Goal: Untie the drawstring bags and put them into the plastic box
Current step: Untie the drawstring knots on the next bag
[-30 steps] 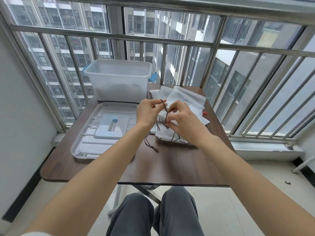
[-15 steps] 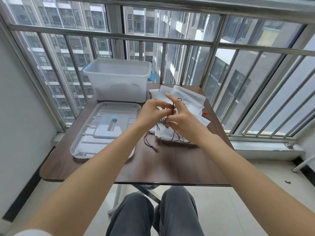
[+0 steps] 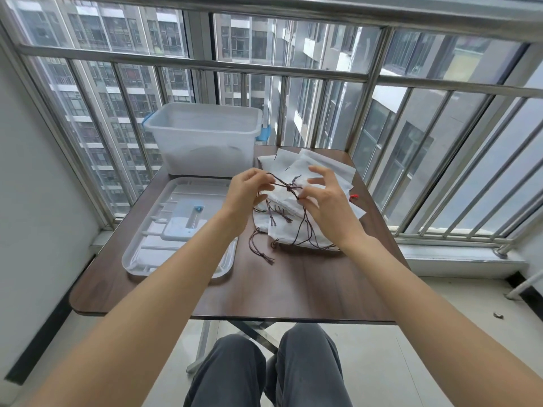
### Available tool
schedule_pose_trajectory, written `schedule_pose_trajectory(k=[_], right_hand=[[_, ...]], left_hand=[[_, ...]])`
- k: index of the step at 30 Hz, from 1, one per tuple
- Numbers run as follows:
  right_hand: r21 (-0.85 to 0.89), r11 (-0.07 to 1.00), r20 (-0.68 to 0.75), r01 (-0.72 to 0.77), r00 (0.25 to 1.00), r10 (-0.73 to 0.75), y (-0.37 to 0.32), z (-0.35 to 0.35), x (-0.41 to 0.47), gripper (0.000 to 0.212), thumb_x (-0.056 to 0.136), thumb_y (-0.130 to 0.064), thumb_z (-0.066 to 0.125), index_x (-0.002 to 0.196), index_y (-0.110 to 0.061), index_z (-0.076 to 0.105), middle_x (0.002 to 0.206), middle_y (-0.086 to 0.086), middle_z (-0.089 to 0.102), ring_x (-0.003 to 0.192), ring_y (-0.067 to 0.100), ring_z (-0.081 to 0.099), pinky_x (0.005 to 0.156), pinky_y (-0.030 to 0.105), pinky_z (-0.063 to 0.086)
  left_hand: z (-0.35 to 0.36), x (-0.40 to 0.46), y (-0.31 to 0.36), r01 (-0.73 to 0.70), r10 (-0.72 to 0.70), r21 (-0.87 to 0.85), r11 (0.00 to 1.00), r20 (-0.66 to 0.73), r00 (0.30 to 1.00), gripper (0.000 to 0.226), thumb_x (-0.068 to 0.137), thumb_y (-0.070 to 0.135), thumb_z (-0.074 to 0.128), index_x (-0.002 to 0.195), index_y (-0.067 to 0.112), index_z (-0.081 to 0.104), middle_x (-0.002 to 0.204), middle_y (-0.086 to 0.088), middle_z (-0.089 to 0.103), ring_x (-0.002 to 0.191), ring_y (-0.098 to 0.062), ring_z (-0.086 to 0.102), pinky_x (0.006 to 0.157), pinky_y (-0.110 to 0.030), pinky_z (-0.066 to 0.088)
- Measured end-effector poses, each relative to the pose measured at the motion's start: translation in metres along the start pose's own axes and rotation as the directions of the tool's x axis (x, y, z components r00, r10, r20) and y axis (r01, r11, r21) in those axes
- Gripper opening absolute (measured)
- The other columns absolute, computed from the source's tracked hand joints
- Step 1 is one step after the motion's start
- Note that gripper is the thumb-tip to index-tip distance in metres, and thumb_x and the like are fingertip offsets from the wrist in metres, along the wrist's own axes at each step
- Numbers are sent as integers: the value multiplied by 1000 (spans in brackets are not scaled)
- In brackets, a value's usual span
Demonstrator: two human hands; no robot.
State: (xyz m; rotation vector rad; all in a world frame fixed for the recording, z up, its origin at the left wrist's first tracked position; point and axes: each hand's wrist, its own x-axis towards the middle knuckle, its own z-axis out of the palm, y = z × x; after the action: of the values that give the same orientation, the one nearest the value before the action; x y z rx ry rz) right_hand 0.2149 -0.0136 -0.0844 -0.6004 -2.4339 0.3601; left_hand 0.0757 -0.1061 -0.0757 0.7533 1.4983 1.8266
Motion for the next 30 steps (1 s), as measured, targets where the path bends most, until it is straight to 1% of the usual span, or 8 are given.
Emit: schedule_pose_trajectory(k=[4,9,13,18,20,25,27,30], right_hand=[[31,999,-6,-38,999,38,-2,0,0,9,89,-3,57,88,0,66,134,16,40,116,20,53,94,10,29],[69,992,10,-109,994,109,-4,3,3,12,93,-4,50,90,2,61,131,14,40,101,24,58,88,12,30],[76,985,-11,-155,988,157,-5,2,5,14,93,-2,48,94,7,59,119,16,48,99,26,54,79,9,26],[102,980,-14,-169,985,172,-5,4,5,13,93,0,47,93,7,58,108,18,52,87,17,45,73,8,24],[126,973,-20,-192,980,196,-5,5,5,15,93,-1,47,94,8,59,108,18,52,87,17,45,73,9,24],[187,946,-53,-264,959,278,-1,4,3,13,91,-5,51,90,3,61,108,15,55,100,24,54,73,11,25],[226,928,-38,-296,949,312,0,4,3,11,89,-7,54,89,1,62,109,13,56,100,23,55,73,11,25],[290,885,4,-363,926,378,1,2,4,12,88,-8,54,92,0,62,110,12,58,92,17,54,65,12,31]], left_hand=[[0,-2,1,109,-103,-327,939,37,994,26,87,8,44,63,9,54,61,0,62,66,-11,58,74,-26,45],[10,-7,0,104,-95,-450,887,42,995,26,90,8,48,64,13,45,53,4,50,54,-8,52,73,-25,45],[16,-5,-5,-38,37,-17,999,-96,995,29,82,-11,52,84,17,43,62,1,40,49,-9,39,55,-22,38],[11,0,-5,-164,297,533,830,-172,939,12,86,9,56,97,13,60,68,1,51,63,-15,53,62,-21,48],[7,3,-5,-141,291,474,869,-259,921,8,91,14,55,90,12,63,66,2,57,57,-15,58,66,-25,56],[3,0,2,-86,19,-224,971,-284,959,19,98,3,40,86,10,53,62,-2,45,38,-4,42,58,-23,52],[1,-2,2,-67,25,-162,984,-252,967,19,97,5,42,85,13,55,65,-1,44,42,-5,39,46,-16,41],[-2,-3,-6,-104,142,281,954,-121,982,8,90,18,59,85,14,63,70,-1,52,59,-8,43,55,-16,37]])
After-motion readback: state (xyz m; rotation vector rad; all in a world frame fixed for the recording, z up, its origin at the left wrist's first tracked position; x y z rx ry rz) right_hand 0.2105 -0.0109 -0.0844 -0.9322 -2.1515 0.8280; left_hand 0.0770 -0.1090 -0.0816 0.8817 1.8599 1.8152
